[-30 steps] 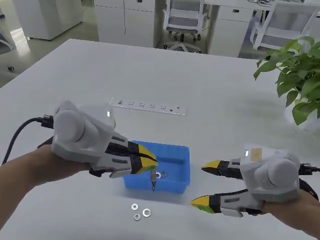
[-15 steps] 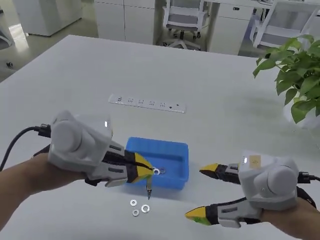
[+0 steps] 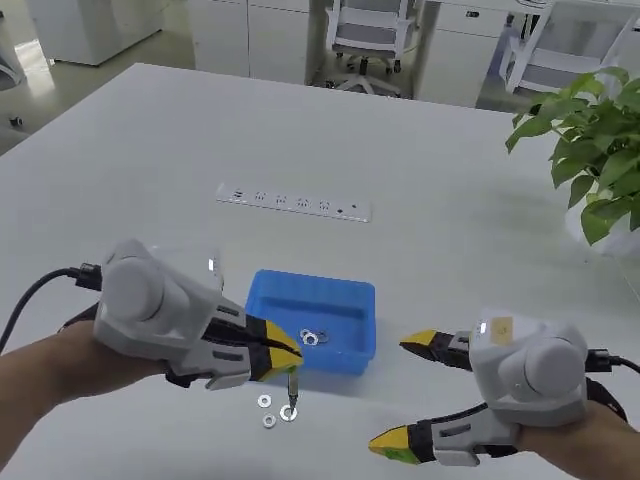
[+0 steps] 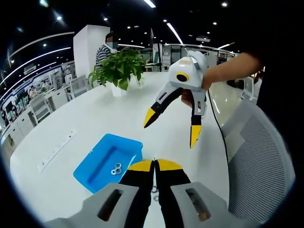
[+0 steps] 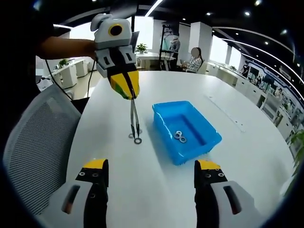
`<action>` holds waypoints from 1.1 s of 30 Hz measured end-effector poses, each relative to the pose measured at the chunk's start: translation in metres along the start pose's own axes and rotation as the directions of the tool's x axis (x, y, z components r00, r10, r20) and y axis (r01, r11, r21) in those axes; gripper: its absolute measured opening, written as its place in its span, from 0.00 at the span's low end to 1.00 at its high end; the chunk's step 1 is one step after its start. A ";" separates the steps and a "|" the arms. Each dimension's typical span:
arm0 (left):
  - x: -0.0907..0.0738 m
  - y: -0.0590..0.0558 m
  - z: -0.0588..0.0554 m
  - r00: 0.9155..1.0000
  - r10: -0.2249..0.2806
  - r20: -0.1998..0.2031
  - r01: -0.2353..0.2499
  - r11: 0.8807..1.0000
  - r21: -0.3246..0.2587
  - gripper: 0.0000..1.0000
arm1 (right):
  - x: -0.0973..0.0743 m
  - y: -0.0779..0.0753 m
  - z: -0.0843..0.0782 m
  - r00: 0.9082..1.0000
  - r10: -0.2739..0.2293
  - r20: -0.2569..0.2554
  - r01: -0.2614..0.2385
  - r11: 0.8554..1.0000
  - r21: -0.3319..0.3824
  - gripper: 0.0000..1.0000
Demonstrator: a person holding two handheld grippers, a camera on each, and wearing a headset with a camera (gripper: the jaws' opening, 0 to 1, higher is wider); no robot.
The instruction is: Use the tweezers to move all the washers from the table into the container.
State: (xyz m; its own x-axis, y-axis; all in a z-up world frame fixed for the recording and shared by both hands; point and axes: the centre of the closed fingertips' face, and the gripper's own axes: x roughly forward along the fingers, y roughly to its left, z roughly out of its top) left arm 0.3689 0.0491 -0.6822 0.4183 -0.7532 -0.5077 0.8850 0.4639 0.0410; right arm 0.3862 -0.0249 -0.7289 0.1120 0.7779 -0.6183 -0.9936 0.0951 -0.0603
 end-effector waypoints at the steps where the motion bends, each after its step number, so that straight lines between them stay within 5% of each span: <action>1: 0.000 0.000 -0.001 1.000 0.001 0.000 -0.001 1.000 -0.002 0.05 | 0.000 0.001 0.000 1.000 0.001 -0.004 -0.001 1.000 -0.001 0.75; 22: 0.004 -0.007 -0.013 1.000 -0.002 -0.015 0.002 1.000 -0.013 0.05 | 0.007 0.006 -0.002 1.000 0.024 -0.015 -0.024 1.000 -0.007 0.75; 33: 0.002 -0.007 -0.012 1.000 -0.008 -0.003 0.008 1.000 -0.030 0.05 | 0.022 0.014 0.009 0.996 0.086 0.004 -0.085 0.995 -0.050 0.68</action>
State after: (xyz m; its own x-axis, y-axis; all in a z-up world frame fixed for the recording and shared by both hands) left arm 0.3609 0.0498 -0.6944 0.4105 -0.7555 -0.5106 0.8816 0.4718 0.0108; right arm 0.3752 -0.0011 -0.7366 0.0265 0.7856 -0.6182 -0.9989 -0.0030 -0.0467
